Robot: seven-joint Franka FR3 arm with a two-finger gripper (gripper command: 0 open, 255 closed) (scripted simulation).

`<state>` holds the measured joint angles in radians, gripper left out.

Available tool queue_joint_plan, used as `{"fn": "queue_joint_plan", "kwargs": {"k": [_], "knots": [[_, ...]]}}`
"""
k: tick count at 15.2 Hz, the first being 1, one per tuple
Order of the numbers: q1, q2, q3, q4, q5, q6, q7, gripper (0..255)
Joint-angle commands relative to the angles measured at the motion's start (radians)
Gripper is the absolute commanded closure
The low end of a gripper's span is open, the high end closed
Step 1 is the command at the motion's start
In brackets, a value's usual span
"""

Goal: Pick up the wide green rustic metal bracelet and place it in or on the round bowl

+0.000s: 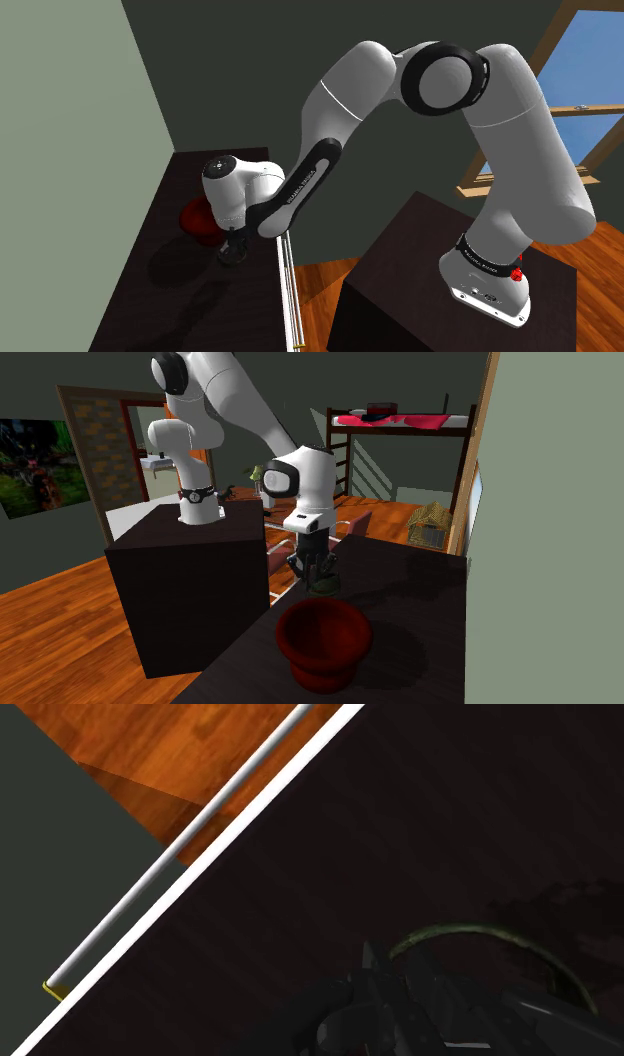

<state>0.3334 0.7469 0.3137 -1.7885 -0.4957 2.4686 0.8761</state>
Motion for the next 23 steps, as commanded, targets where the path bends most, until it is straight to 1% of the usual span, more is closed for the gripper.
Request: {"fn": "queue_joint_plan", "kwargs": {"k": [1, 21, 23], "knots": [[-0.008, -0.024, 0.009, -0.009, 0.009, -0.015, -0.008, 255], [-0.06, -0.21, 0.084, -0.03, 0.103, -0.173, -0.078, 255], [-0.068, -0.16, 0.071, 0.049, 0.1, -0.199, -0.113, 255]]}}
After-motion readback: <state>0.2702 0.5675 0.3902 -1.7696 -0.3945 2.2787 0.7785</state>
